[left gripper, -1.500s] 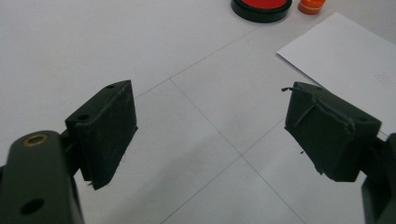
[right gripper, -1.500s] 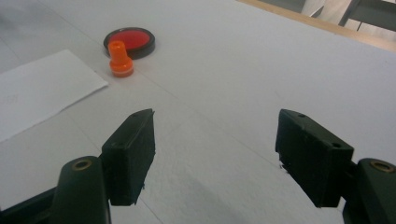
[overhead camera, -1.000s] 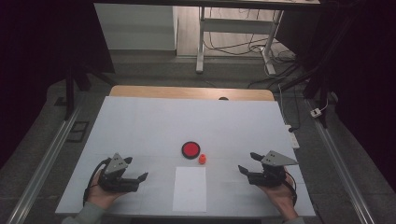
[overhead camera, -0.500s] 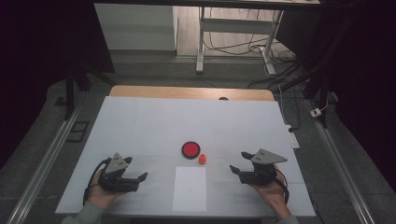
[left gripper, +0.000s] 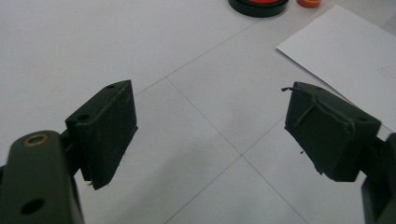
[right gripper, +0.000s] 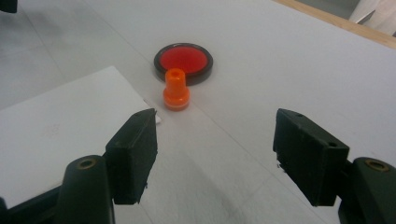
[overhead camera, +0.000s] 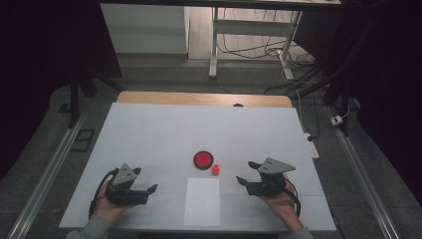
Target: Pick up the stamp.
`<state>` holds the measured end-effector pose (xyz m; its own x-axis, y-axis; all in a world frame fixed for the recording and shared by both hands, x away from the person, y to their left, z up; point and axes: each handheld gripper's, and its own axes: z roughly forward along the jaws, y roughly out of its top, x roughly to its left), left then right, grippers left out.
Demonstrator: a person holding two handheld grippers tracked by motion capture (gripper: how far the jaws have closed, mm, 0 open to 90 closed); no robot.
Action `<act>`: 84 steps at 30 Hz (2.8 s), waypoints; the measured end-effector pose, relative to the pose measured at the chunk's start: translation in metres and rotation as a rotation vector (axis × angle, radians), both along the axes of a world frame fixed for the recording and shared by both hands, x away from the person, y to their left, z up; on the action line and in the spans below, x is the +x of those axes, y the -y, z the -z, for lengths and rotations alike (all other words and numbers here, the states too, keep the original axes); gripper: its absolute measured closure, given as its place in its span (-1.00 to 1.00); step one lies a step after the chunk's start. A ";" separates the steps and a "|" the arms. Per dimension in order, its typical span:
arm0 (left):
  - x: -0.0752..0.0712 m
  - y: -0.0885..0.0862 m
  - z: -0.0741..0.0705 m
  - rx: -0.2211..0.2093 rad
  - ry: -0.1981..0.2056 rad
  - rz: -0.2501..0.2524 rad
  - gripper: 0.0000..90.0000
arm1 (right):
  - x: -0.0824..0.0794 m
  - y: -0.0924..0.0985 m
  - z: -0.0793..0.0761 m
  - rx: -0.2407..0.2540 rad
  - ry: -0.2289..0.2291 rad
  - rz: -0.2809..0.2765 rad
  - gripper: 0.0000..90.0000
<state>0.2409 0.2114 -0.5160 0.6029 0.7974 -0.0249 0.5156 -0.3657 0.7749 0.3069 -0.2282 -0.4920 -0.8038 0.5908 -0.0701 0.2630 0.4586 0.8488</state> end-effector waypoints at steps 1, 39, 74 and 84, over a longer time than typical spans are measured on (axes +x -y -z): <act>0.000 0.000 0.000 0.001 0.000 0.000 -0.63 | 0.001 -0.004 0.000 0.006 0.002 -0.004 -0.32; 0.001 0.000 0.001 0.002 -0.006 0.008 -0.63 | 0.024 -0.061 0.008 -0.027 -0.017 -0.084 -0.23; 0.001 0.000 0.002 0.006 -0.008 0.011 -0.63 | 0.036 -0.085 0.025 -0.098 -0.058 -0.070 0.13; 0.001 0.000 0.002 0.006 -0.007 0.012 -0.63 | 0.039 -0.089 0.028 -0.113 -0.049 -0.060 0.32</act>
<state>0.2415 0.2116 -0.5179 0.6125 0.7901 -0.0241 0.5161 -0.3766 0.7693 0.3455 -0.1392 -0.5205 -0.8415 0.5321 -0.0934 0.2721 0.5669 0.7776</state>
